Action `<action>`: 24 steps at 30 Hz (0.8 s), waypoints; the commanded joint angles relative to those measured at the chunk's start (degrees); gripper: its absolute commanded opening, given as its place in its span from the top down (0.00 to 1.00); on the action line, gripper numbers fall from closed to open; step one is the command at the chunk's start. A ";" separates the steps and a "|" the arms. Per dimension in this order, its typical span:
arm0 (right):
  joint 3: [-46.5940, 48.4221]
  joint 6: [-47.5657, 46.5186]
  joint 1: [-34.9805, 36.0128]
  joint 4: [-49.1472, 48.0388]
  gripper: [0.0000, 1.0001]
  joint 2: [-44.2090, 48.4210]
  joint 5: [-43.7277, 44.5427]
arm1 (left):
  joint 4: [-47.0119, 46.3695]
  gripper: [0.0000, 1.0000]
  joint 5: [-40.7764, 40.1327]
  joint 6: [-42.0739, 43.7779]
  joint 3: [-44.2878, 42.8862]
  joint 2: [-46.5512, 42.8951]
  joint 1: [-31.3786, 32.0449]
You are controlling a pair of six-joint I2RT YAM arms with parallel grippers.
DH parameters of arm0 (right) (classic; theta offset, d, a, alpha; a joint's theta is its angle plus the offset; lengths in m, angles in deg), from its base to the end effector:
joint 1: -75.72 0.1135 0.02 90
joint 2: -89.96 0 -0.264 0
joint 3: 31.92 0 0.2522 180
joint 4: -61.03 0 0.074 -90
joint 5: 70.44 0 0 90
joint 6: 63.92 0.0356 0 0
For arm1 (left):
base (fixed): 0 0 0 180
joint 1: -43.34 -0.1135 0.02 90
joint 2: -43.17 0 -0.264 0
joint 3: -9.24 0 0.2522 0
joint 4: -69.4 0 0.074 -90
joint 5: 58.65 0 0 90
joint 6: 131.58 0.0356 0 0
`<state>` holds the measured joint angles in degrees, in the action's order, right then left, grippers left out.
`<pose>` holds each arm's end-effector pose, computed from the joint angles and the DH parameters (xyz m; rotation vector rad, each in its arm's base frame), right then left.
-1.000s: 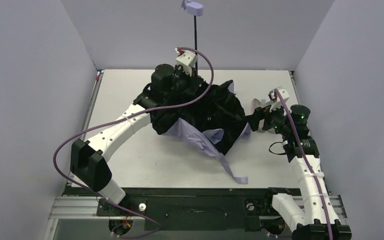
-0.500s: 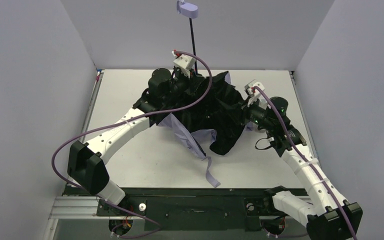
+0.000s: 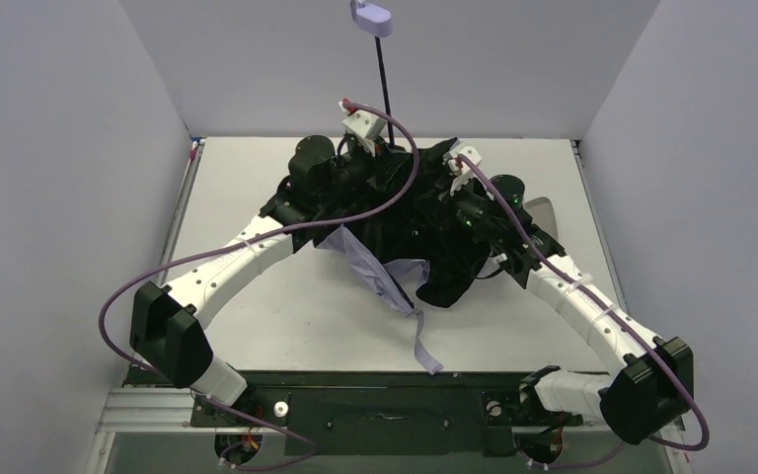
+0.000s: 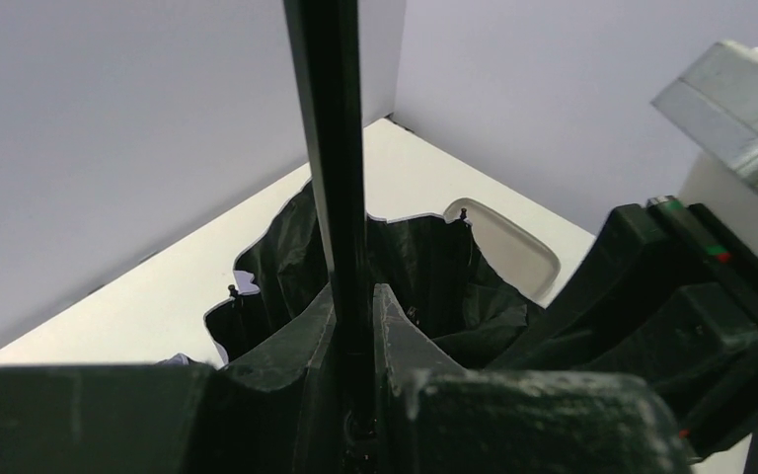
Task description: Open the umbrella
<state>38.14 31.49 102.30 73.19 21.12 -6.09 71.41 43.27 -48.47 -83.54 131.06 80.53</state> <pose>0.2444 0.1395 0.3449 -0.6559 1.6888 0.7945 0.2905 -0.2297 0.4043 0.5739 1.4634 -0.7678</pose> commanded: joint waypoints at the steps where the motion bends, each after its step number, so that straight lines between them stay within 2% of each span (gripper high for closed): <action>1: 4.94 -6.86 1.51 -0.82 0.85 -2.70 -0.15 | -7.76 1.00 3.53 -1.58 -1.73 -3.30 0.40; 4: 5.45 -13.68 2.65 3.47 0.77 -3.99 -1.57 | -7.59 1.00 2.61 -2.86 -2.64 -2.72 0.20; 6: 4.93 -17.89 3.59 6.77 0.65 -4.13 -2.24 | -7.58 1.00 2.32 -4.77 -3.66 -2.06 -0.41; 7: 4.41 -19.12 4.09 8.59 0.55 -4.12 -2.46 | -7.54 1.00 2.36 -5.27 -3.98 -1.68 -0.84; 9: 3.64 -22.31 4.60 11.30 0.44 -4.20 -2.79 | -7.52 1.00 2.32 -6.60 -4.97 -1.15 -1.33; 14: 2.17 -29.52 4.84 16.84 0.31 -4.43 -3.04 | -6.85 1.00 2.64 -7.37 -6.96 -0.14 -2.00; 15: 1.79 -31.43 4.86 18.42 0.23 -4.19 -3.41 | -6.39 1.00 2.61 -7.40 -7.17 0.02 -2.18; 17: 1.24 -34.01 5.24 20.89 0.17 -3.80 -3.48 | -5.87 1.00 2.66 -7.68 -7.99 0.41 -2.52; 24: 0.23 -35.09 3.43 28.24 0.15 -3.34 -3.52 | -3.34 1.00 1.84 -5.83 -9.91 1.43 -4.16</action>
<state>39.93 -1.60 107.24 95.40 16.95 -7.69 72.55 45.52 -53.63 -87.57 132.86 78.01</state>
